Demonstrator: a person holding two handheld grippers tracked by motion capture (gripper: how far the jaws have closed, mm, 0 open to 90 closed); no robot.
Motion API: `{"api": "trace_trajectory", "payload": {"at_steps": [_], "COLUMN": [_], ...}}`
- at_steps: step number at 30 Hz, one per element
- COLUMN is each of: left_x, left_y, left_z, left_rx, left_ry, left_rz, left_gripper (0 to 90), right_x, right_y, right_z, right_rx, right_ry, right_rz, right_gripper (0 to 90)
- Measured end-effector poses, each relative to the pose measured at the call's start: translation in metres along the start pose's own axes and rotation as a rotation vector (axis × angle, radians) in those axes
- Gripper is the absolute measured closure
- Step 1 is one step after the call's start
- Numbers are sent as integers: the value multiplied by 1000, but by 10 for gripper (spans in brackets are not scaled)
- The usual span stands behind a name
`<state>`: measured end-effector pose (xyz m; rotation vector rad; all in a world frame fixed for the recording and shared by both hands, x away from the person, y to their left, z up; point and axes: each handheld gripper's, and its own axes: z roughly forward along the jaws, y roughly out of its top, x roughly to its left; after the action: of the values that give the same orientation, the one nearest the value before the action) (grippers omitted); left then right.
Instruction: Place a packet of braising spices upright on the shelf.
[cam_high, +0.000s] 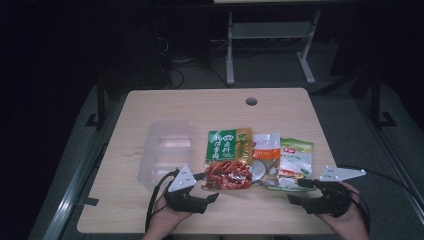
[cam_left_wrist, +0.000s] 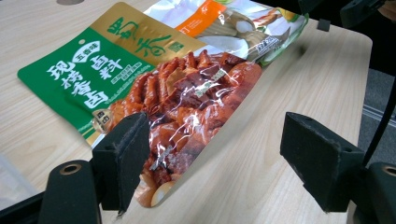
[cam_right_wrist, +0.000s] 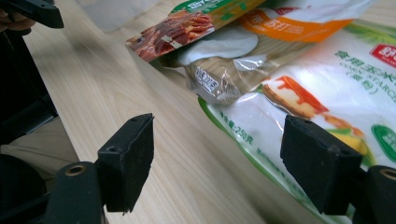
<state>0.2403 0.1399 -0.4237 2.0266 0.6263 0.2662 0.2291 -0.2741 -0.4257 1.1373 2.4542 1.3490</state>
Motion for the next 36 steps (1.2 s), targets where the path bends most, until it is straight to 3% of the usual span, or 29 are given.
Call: {"api": "trace_trajectory", "payload": {"at_steps": [3,8,13,17,23,28,30,36], "left_x": [0,0,4,7,9,9,10,9], "left_y": [1,6,10,12,11,11,11,12], "left_z": [2,12,19,22,20,20,20,20], "left_rx": [2,9,11,7,7,13,4,5], "left_ry": [-4,-8,-14,-11,1,8,10,10], "left_rz": [5,17,19,10,10,18,17,22], "left_gripper": [247,261,281,285,289,289,289,289], "right_x": [1,5,5,-3,-16,-25,-32,-48], "right_y": [3,24,43,61,100,119,128,132], "right_z": [1,8,17,33,65,82,94,114], "right_rx": [-2,-1,20,42,92,126,139,163], "right_ry": [1,4,13,15,72,87,112,108], "right_rz": [-2,-42,-51,-23,19,41,81,157], "right_gripper": [251,251,256,274,302,310,329,351]}}
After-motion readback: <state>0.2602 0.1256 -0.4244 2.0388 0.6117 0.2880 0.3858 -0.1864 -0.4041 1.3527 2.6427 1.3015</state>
